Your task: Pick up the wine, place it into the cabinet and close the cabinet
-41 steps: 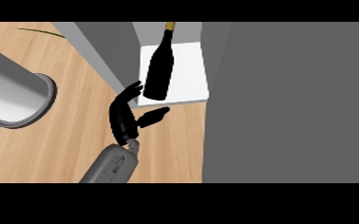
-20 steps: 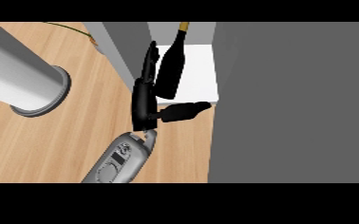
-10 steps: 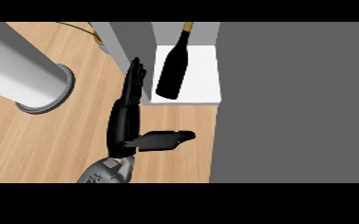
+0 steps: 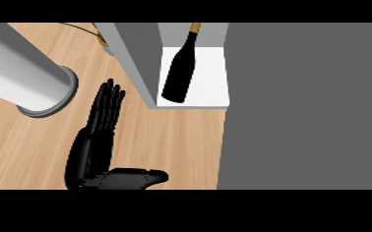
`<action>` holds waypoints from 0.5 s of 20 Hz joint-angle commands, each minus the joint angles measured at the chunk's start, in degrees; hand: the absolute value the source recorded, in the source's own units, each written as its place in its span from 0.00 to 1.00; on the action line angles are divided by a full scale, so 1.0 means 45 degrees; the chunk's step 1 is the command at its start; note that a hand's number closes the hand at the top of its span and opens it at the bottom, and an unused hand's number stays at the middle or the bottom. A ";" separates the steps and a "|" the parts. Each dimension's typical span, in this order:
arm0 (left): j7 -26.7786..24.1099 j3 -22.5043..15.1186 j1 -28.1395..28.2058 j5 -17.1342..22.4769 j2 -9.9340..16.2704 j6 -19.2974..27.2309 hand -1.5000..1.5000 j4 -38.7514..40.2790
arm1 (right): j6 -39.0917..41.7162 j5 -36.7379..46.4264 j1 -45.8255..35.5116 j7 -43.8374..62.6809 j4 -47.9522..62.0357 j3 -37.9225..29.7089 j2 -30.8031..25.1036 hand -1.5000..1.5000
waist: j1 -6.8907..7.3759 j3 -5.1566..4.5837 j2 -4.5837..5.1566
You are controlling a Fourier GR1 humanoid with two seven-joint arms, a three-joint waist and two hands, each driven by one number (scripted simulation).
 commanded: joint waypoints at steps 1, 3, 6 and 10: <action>-0.0075 0.0352 0.0843 0.0907 0.0986 -0.1424 0.00 -0.1083 | 0.0781 -0.0186 0.0645 0.1008 -0.1885 0.0632 -0.0889 1.00 | -0.0009 -0.0008 -0.0018; -0.0559 0.0453 0.1341 0.1172 0.1321 -0.2020 0.00 -0.1130 | 0.0820 -0.0015 0.0234 0.1735 -0.2445 0.1188 -0.1204 1.00 | 0.0071 -0.0027 -0.0006; -0.1067 0.1221 0.1779 0.2222 0.1726 -0.3218 1.00 -0.0654 | 0.1807 0.0107 0.0749 0.1067 -0.2155 0.0858 -0.2026 1.00 | -0.0050 -0.0018 -0.0007; -0.1609 0.2622 0.2663 0.3314 0.2435 -0.4599 1.00 -0.0911 | 0.1779 0.0457 0.1286 -0.0317 -0.1461 0.0755 -0.1422 1.00 | -0.0068 -0.0002 0.0001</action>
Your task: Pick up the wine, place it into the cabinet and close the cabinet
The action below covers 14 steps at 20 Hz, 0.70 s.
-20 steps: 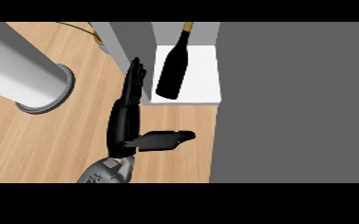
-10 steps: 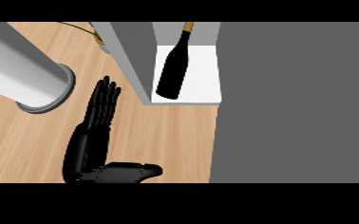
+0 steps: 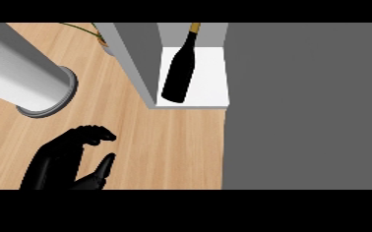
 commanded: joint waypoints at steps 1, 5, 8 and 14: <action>-0.0235 0.1355 0.0579 0.1039 0.0818 -0.1192 1.00 -0.0353 | -0.0127 -0.1193 0.0477 0.1339 -0.2527 -0.0721 -0.0582 1.00 | 0.0012 0.0013 0.0011; -0.0719 0.2100 0.0944 0.1554 0.1037 -0.2177 1.00 0.0184 | 0.0209 -0.1082 0.0313 0.1291 -0.2611 0.0042 -0.0533 1.00 | 0.0008 0.0009 0.0011; -0.0882 0.2388 0.1556 0.1653 0.1122 -0.2622 1.00 -0.0043 | 0.0297 -0.1810 -0.0185 0.1051 -0.1405 0.0450 -0.0161 1.00 | 0.0111 0.0014 0.0030; -0.0598 0.2532 0.1374 0.1763 0.1175 -0.3014 1.00 -0.0052 | 0.0047 -0.1838 -0.1884 0.2367 -0.1037 0.2208 0.0294 1.00 | 0.0216 0.0008 0.0056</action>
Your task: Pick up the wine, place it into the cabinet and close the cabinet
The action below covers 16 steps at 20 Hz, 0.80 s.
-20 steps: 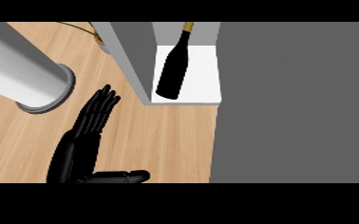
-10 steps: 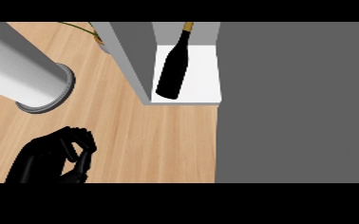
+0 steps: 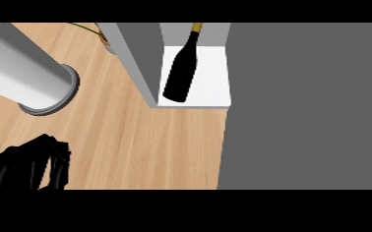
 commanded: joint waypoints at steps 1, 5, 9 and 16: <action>-0.0080 0.0790 0.0256 0.0504 0.0240 -0.0624 1.00 0.0104 | -0.0001 -0.0851 -0.0500 0.0718 -0.0566 0.1416 0.0422 1.00 | 0.0001 -0.0001 -0.0042; -0.0291 0.1085 0.0141 0.0585 0.0409 -0.1289 1.00 0.0626 | -0.0477 -0.1408 -0.2571 0.2257 -0.0505 0.1793 0.0863 1.00 | 0.0089 -0.0006 -0.0009; -0.0308 0.0870 0.0895 0.0431 0.0306 -0.1487 1.00 0.0252 | -0.1352 -0.0869 -0.4184 0.2950 0.0091 0.2448 0.2147 1.00 | 0.0168 -0.0010 -0.0029; -0.0238 0.1762 0.0542 0.1190 0.0603 -0.2207 1.00 0.0742 | -0.3681 -0.0864 -0.7807 0.4610 0.1486 0.3365 0.3065 1.00 | 0.0190 -0.0030 -0.0042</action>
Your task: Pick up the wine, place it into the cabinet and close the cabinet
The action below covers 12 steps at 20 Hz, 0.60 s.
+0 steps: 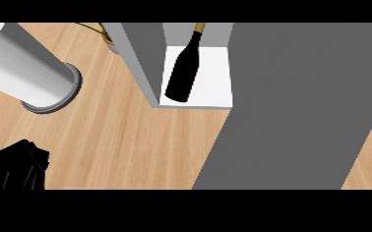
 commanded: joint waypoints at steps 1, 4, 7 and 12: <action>-0.0425 -0.0240 0.0262 -0.0523 -0.0448 -0.0091 1.00 0.0123 | -0.2301 -0.0464 -0.2787 0.0615 0.1004 0.1126 0.1088 1.00 | 0.0062 -0.0011 0.0002; 0.0280 0.0760 -0.0304 0.0363 0.0232 -0.0623 1.00 0.0163 | -0.4169 -0.0896 -0.4756 0.1188 0.1367 0.1333 0.1117 1.00 | -0.0072 -0.0001 -0.0010; -0.0199 0.0275 0.0217 -0.0445 -0.0471 -0.0595 1.00 0.0328 | -0.5588 -0.1207 -0.6165 0.0402 0.3194 0.1469 0.1130 1.00 | -0.0059 0.0003 -0.0009; 0.0629 0.0497 0.0329 0.0059 -0.0384 -0.0760 1.00 -0.0546 | -0.6440 -0.2715 -0.8763 -0.0860 0.6017 0.0728 0.1137 1.00 | 0.0054 0.0011 0.0007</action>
